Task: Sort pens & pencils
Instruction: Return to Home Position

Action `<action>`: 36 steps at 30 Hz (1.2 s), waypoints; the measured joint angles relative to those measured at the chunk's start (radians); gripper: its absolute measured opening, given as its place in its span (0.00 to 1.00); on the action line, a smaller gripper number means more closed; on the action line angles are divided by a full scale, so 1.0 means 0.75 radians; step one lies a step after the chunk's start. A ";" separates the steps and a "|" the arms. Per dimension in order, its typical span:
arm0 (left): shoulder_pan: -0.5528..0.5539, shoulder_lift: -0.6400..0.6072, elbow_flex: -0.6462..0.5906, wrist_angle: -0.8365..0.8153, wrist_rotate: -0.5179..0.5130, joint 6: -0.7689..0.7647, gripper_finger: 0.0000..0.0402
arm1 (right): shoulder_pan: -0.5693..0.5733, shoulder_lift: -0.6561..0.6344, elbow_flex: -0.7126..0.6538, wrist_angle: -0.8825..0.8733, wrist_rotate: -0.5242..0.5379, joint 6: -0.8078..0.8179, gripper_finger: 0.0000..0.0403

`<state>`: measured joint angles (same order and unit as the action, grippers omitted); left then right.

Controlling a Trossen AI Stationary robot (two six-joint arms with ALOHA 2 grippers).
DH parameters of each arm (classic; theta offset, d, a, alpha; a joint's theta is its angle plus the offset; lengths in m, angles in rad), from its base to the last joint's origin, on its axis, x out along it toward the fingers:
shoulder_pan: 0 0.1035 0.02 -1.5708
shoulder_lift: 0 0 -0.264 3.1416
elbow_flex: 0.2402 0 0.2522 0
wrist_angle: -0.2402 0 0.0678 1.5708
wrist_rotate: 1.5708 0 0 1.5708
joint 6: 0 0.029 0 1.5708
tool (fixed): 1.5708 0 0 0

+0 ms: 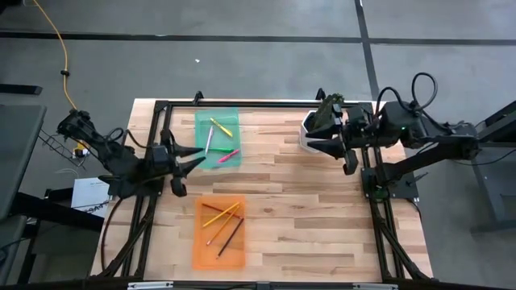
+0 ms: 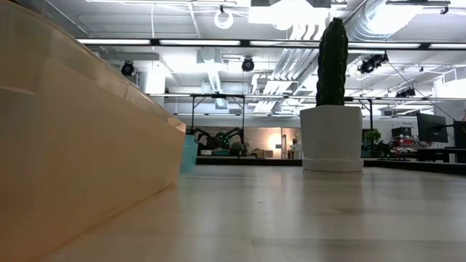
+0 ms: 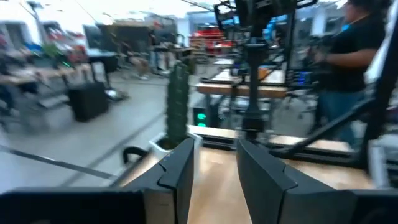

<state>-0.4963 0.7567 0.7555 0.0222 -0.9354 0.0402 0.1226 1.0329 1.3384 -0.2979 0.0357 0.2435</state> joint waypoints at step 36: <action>0.748 -0.139 -0.190 0.445 0.988 0.331 0.27 | -0.150 0.002 -0.001 -0.062 0.058 0.110 0.28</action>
<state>0.0643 0.6522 0.6132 0.3557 -0.1945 0.2886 0.0105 1.0344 1.3380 -0.3444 0.0792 0.3256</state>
